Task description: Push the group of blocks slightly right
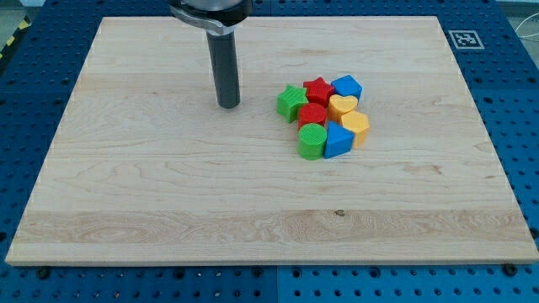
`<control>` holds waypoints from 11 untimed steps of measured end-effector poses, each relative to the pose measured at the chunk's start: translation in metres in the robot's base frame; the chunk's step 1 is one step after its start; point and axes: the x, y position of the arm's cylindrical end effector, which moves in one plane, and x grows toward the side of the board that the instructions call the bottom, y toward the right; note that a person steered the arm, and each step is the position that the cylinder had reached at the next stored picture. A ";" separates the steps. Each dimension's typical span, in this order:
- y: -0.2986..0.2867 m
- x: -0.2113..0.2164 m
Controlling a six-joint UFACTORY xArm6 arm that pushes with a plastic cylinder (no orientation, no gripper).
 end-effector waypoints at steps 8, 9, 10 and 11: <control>0.114 0.066; 0.118 0.066; 0.119 0.063; 0.119 0.058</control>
